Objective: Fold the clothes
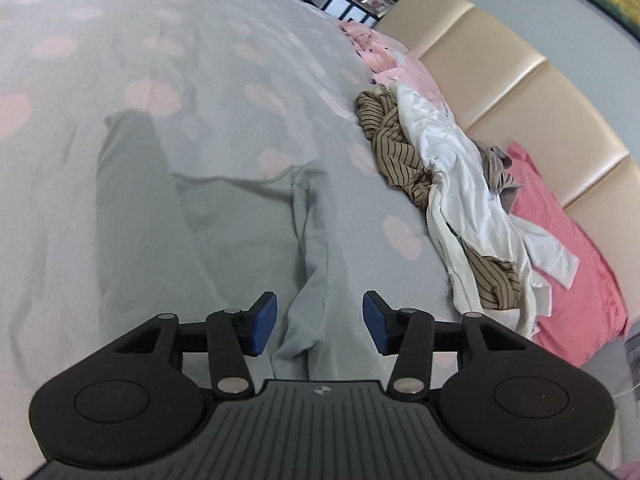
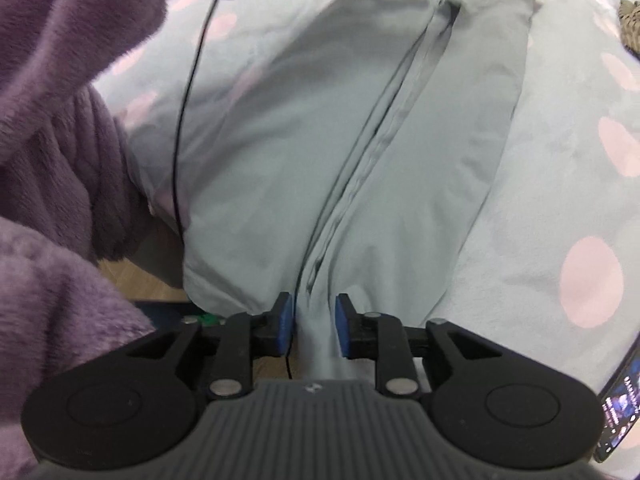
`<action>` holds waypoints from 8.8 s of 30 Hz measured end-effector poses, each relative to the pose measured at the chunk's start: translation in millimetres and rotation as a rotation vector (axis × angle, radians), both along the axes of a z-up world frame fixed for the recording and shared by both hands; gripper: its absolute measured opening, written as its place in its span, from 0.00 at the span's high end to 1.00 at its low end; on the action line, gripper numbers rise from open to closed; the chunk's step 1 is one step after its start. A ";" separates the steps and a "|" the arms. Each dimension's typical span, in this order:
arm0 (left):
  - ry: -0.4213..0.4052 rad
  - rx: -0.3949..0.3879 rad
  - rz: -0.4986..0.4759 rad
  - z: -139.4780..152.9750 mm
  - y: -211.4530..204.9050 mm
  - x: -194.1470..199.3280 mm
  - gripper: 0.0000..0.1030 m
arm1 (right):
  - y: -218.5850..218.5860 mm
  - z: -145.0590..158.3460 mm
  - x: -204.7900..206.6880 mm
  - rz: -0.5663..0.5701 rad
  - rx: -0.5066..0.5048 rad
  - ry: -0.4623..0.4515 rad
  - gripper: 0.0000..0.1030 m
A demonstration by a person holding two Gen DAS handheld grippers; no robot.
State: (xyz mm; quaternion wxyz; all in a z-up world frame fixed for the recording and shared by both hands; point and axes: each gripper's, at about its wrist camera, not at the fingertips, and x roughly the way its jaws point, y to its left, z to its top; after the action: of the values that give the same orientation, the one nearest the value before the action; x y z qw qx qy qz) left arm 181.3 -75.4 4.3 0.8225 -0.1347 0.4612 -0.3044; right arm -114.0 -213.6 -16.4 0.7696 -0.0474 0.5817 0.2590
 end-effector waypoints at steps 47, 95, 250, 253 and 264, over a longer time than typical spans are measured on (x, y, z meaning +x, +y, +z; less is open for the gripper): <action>-0.202 0.267 -0.227 27.3 -28.5 -19.9 0.65 | -52.2 -25.9 19.4 -0.071 -0.050 0.053 0.76; 0.227 0.293 -0.274 -69.7 70.2 -288.4 0.96 | 19.1 -23.1 -6.3 0.012 -0.133 -0.047 0.68; -0.166 0.284 -0.152 -30.2 36.4 -154.3 0.80 | -47.5 -11.1 97.2 -0.320 0.024 -0.321 0.91; -0.200 0.272 -0.134 -26.8 38.8 -144.1 0.80 | -43.1 -8.3 107.2 -0.302 0.004 -0.370 0.91; -0.301 0.223 0.034 -6.4 55.3 -106.7 0.80 | -49.5 14.1 142.2 -0.381 0.019 -0.486 0.86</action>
State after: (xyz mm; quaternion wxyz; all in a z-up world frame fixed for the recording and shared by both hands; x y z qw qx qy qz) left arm 74.6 -20.1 -2.1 0.8971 -0.0032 0.3613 -0.2543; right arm 28.2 -263.1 -2.4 0.9213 0.0090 0.3766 0.0967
